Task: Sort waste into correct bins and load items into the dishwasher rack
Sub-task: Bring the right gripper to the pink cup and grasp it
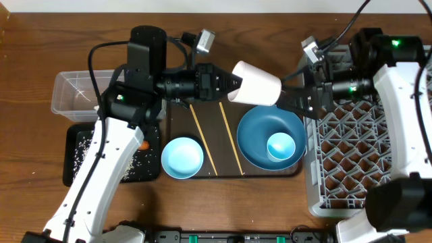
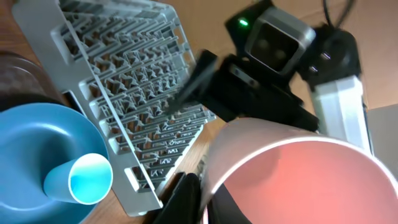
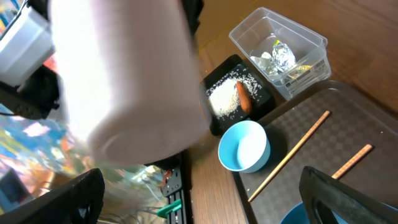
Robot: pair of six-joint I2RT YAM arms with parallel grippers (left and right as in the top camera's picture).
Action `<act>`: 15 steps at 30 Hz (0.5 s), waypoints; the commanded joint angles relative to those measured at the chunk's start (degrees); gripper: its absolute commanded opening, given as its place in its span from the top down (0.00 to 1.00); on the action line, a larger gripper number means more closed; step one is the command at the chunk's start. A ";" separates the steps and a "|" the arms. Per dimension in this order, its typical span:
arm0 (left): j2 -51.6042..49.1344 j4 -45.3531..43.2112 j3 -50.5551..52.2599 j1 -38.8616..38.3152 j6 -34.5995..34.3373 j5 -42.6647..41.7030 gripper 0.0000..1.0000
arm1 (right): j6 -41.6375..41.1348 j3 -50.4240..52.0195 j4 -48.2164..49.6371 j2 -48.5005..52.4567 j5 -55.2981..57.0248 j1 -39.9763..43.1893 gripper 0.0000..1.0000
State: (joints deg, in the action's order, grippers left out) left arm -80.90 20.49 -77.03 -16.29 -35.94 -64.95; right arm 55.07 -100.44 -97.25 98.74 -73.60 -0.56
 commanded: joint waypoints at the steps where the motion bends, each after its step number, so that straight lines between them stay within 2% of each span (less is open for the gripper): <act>1: -0.44 -0.26 0.00 0.48 1.57 0.26 0.92 | -1.33 -0.02 -0.07 -4.26 0.09 1.88 0.01; 9: -0.44 -0.28 0.00 0.46 0.83 0.24 0.92 | -2.91 0.11 -0.04 -5.84 2.73 4.92 0.01; 15: -0.44 -0.28 0.00 0.37 -0.15 -0.42 0.92 | 0.46 0.85 -0.04 -5.84 0.00 3.19 0.01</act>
State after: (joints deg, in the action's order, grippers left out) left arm -80.90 20.47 -77.03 -16.05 -35.90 -64.51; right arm 53.43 -100.25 -97.23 92.95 -71.22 3.77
